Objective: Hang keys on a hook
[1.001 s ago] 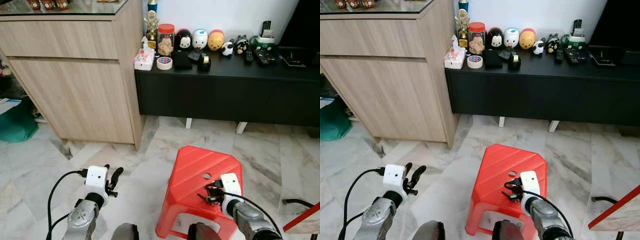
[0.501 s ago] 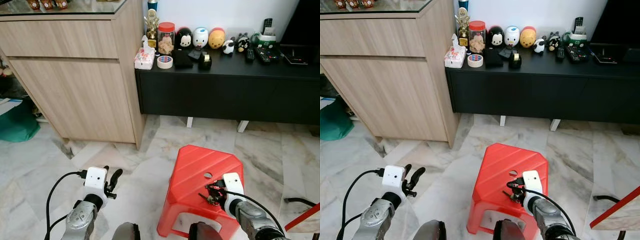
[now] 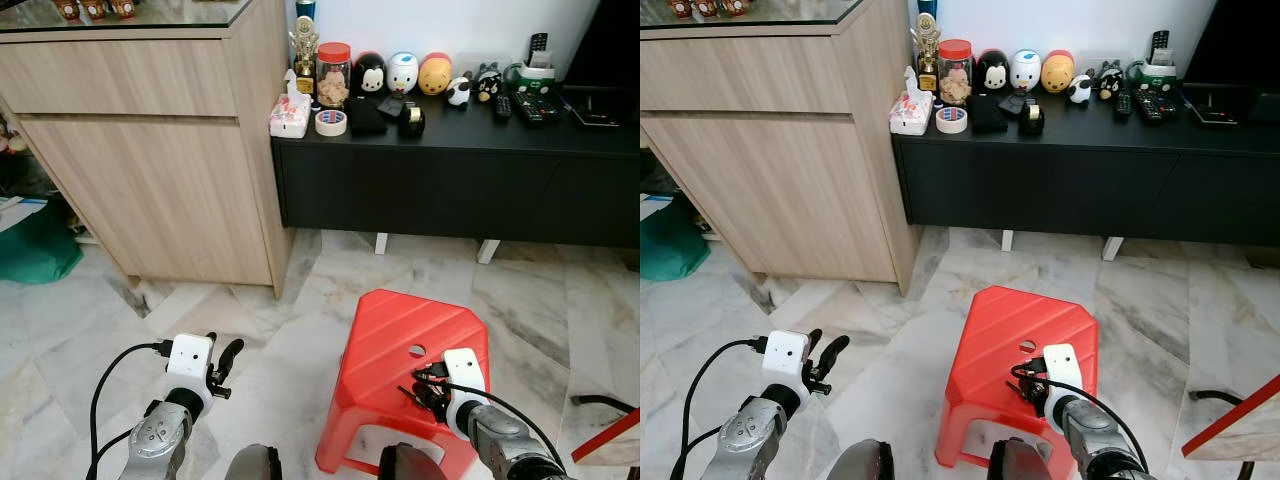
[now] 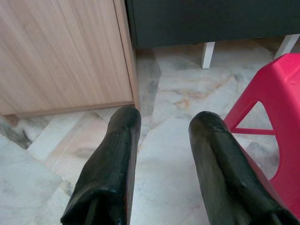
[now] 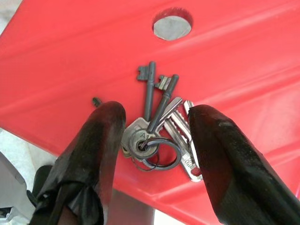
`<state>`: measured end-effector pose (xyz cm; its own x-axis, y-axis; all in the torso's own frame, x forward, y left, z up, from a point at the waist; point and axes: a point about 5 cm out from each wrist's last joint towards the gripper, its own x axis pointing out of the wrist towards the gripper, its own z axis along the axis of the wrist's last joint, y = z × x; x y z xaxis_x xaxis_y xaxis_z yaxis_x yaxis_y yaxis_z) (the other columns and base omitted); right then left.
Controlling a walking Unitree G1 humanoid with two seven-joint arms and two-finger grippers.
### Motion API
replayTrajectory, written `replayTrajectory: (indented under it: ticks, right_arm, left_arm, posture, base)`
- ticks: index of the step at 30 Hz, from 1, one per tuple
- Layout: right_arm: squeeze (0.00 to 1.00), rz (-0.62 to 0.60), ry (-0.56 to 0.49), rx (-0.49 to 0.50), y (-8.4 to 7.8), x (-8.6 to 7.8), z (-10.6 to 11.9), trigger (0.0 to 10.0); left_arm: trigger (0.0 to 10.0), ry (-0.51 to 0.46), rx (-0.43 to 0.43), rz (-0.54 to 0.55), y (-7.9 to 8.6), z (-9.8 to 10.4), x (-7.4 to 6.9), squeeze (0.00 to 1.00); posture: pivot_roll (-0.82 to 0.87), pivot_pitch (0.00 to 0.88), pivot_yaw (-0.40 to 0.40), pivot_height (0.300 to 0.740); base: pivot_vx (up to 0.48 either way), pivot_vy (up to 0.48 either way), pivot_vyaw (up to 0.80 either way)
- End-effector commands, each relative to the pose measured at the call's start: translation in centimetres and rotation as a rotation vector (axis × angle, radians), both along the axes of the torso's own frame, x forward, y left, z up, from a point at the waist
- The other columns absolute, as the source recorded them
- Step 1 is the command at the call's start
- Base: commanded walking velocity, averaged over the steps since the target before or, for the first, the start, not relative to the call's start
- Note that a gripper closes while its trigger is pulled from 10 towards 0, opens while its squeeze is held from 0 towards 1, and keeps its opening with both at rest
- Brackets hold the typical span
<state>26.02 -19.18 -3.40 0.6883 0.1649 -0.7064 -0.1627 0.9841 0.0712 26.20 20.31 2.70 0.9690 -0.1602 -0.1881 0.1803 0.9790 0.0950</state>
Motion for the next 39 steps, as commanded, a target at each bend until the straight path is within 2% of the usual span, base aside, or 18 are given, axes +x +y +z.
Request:
replayTrajectory:
  ticks: [1, 18, 30, 39]
  right_arm:
    - [0.0, -0.012, 0.024, 0.013, -0.1, -0.6, -0.4, 10.0]
    - [0.0, -0.011, 0.058, 0.017, -0.6, -1.7, -1.1, 10.0]
    - [0.0, -0.062, 0.071, -0.002, -0.8, -2.1, -1.4, 10.0]
    - [0.0, -0.067, 0.047, 0.039, -0.1, -1.7, -1.3, 10.0]
  left_arm:
    - [10.0, 0.004, 0.021, -0.01, 0.2, 0.1, -0.1, 0.0]
    - [10.0, 0.008, 0.018, -0.014, -0.1, -0.1, -0.1, 0.0]
    - [10.0, 0.012, 0.022, -0.017, 0.0, -0.1, -0.3, 0.0]
    - [10.0, 0.012, 0.027, -0.014, 0.1, -0.1, -0.3, 0.0]
  posture:
    - [0.1, 0.043, 0.01, 0.628]
    - [0.09, 0.034, 0.008, 0.628]
    - [0.1, 0.048, 0.012, 0.628]
    - [0.1, 0.057, 0.012, 0.628]
  base:
    - [0.0, 0.0, 0.0]
    - [0.0, 0.0, 0.0]
    - [0.0, 0.0, 0.0]
    - [0.0, 0.0, 0.0]
